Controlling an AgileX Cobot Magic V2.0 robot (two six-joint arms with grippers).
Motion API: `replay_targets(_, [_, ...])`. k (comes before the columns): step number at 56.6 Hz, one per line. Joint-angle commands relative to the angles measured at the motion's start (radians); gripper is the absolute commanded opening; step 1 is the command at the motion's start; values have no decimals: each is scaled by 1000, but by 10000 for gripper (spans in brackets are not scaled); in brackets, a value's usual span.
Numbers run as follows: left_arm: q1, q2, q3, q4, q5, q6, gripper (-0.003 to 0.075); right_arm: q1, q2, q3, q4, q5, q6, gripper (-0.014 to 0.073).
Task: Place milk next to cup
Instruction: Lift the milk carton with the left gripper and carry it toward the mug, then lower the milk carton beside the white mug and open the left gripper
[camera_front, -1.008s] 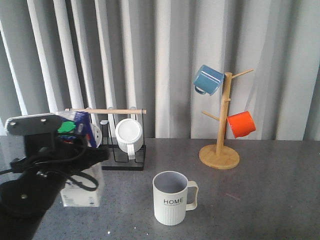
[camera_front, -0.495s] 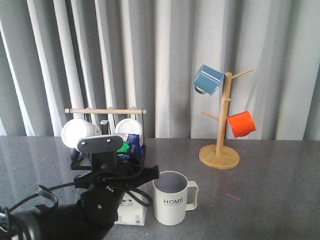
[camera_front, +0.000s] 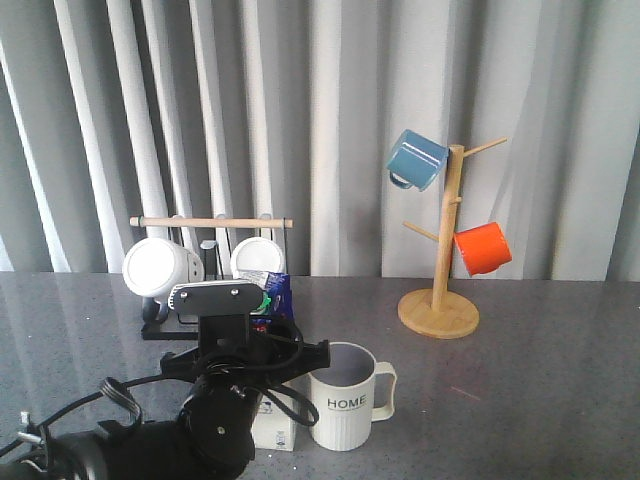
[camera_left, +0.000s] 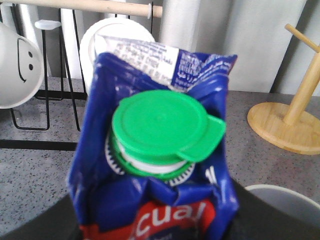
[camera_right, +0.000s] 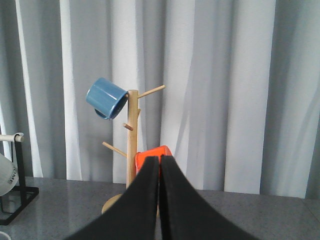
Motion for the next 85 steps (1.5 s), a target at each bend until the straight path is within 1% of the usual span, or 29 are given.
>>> replay_targets(1, [-8,-38,-28,30,-32,-9,-6,-7,-4,-28,-8,-74,-3,-8])
replay_targets(25, [-7,-38,-28,17,-24,-8,-2,-7,-4,-28,-8,-74,-3,-8])
replay_targets(28, [-6,-38,-28,16,-22,-7,10,-7,-4,-28,-8,-74,-3,-8])
replay_targets(32, [-6,-40,-28,17,-20,-7,59,-7,-4,-28,-8,-74,-3,-8])
replay_targets(35, [-6,-43,-28,17,-20,-7,120,-7,-4,-28,-8,-74,-3,-8])
replay_targets(39, [-6,-47,-28,17,-20,-7,253,-7,-4,-28,-8,-74,-3,-8])
replay_targets(44, [-6,-56,-28,17,-24,10,470,-7,-4,-28,-8,-74,-3,-8])
replay_targets(47, [-6,-63,-28,17,-22,41,642,-7,-4,-28,-8,-74,-3,-8])
replay_targets(48, [-6,-65,-28,16,-19,58,687,-7,-4,-28,-8,-74,-3,-8])
replay_targets(49, [-6,-65,-28,16,-14,70,731,-7,-4,-28,-8,-74,-3,-8])
replay_targets(50, [-6,-65,-28,15,-10,83,738,-7,-4,-28,-8,-74,-3,-8])
replay_targets(59, [-7,-96,-28,15,48,104,728,-7,-4,-28,-8,-74,-3,-8])
replay_targets(64, [-7,-133,-28,18,58,105,707,-7,-4,-28,-8,-74,-3,-8])
replay_targets(70, [-7,-199,-28,28,65,139,644,-7,-4,-28,-8,-74,-3,-8])
replay_targets(73, [-7,-234,-28,29,67,161,577,-7,-4,-28,-8,-74,-3,-8])
replay_targets(76, [-7,-274,-28,28,71,178,477,-7,-4,-28,-8,-74,-3,-8])
replay_targets(78, [-7,-294,-28,28,75,183,380,-7,-4,-28,-8,-74,-3,-8])
replay_targets(79, [-7,-309,-28,28,78,183,312,-7,-4,-28,-8,-74,-3,-8])
replay_targets(81, [-7,-331,-28,28,84,183,211,-7,-4,-28,-8,-74,-3,-8])
replay_targets(82, [-7,-347,-28,27,90,183,129,-7,-4,-28,-8,-74,-3,-8])
replay_targets(83, [-7,-357,-28,27,92,183,72,-7,-4,-28,-8,-74,-3,-8])
replay_targets(84, [-7,-373,-28,27,95,183,-10,-7,-4,-28,-8,-74,-3,-8])
replay_targets(85, [-7,-384,-28,27,96,187,-10,-7,-4,-28,-8,-74,-3,-8])
